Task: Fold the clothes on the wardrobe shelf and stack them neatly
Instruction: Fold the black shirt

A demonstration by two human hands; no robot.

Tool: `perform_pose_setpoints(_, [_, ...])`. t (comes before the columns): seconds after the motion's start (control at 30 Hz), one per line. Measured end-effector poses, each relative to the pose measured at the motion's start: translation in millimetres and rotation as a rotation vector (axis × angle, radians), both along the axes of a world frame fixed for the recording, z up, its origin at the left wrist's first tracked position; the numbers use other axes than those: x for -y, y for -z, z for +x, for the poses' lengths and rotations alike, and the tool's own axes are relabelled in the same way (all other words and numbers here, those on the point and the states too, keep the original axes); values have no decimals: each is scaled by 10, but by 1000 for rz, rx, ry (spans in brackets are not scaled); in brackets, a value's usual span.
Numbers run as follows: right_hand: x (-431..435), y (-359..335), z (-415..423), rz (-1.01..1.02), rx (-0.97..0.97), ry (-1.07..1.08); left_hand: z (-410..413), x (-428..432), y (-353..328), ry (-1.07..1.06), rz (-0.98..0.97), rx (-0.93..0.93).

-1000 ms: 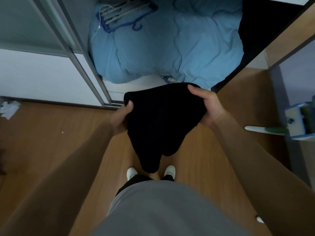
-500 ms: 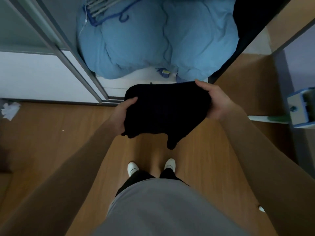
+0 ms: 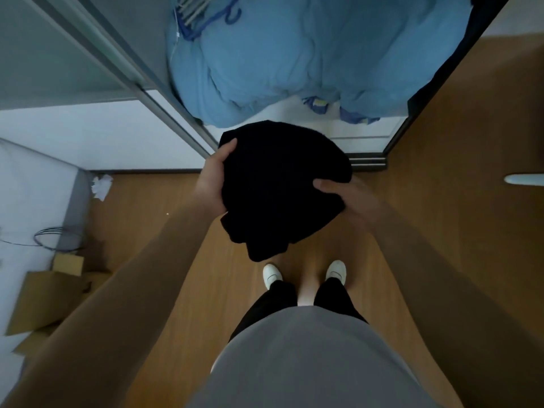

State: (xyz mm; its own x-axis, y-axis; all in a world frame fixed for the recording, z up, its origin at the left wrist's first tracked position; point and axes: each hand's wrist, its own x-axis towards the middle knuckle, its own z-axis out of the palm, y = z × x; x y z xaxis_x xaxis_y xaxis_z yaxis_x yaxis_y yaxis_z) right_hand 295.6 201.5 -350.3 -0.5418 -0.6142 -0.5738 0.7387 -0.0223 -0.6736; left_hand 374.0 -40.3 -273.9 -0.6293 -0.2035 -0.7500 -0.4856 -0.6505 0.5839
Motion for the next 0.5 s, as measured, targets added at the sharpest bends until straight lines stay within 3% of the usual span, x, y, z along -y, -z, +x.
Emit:
perform_pose_setpoints(0.07, [1, 23, -23, 118, -119, 25, 19, 113, 7, 3, -89, 107])
perform_pose_setpoints(0.17, [-32, -47, -83, 173, -133, 84, 91, 286, 128, 114, -250, 327])
perform_pose_setpoints(0.37, [-12, -185, -49, 479, -352, -71, 281, 334, 446, 263, -358, 534])
perform_pose_setpoints(0.5, [14, -145, 95, 406, -154, 92, 551, 320, 689, 215, -162, 262])
